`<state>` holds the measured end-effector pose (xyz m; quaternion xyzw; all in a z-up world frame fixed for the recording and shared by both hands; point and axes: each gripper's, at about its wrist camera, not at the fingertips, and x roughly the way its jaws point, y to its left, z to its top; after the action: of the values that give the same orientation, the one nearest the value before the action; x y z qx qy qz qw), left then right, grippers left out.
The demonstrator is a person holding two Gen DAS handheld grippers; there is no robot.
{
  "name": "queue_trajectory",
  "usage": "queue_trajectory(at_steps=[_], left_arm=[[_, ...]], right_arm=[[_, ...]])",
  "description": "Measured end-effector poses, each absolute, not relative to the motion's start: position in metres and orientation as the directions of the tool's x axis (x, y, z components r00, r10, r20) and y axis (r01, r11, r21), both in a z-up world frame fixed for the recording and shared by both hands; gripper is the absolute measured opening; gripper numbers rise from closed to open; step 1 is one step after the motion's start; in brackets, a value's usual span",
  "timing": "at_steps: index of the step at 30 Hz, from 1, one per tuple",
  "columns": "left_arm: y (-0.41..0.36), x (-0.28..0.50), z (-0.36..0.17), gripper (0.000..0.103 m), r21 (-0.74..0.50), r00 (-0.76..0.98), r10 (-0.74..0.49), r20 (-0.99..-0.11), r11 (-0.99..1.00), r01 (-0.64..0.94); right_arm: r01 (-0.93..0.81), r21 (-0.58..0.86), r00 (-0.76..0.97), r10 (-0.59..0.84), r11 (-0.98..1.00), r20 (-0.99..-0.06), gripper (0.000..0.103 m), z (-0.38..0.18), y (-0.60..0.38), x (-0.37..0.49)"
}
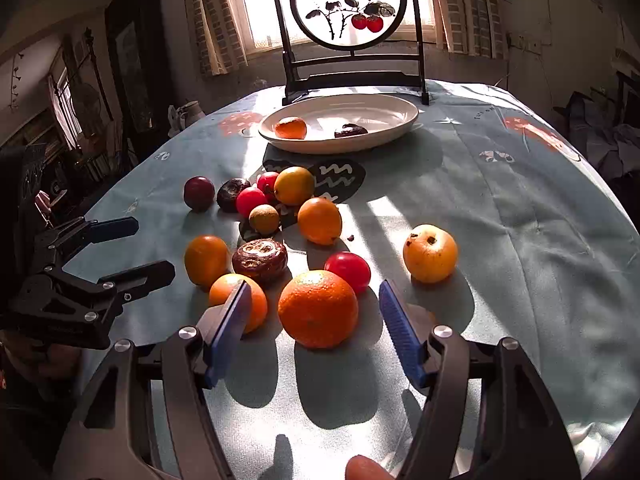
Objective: Organize fruits
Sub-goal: 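Move both open tools back toward the fruit pile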
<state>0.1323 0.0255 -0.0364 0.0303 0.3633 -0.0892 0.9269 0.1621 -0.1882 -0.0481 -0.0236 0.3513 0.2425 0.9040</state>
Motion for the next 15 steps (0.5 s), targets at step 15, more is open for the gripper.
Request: queue_trajectory(at_steps=[15], left_arm=[[0.028, 0.131, -0.037, 0.101, -0.04, 0.714, -0.171, -0.679, 0.98, 0.196]], right_arm=[[-0.441, 0.156, 0.568, 0.409, 0.884, -0.714, 0.047, -0.062, -0.184, 0.176]])
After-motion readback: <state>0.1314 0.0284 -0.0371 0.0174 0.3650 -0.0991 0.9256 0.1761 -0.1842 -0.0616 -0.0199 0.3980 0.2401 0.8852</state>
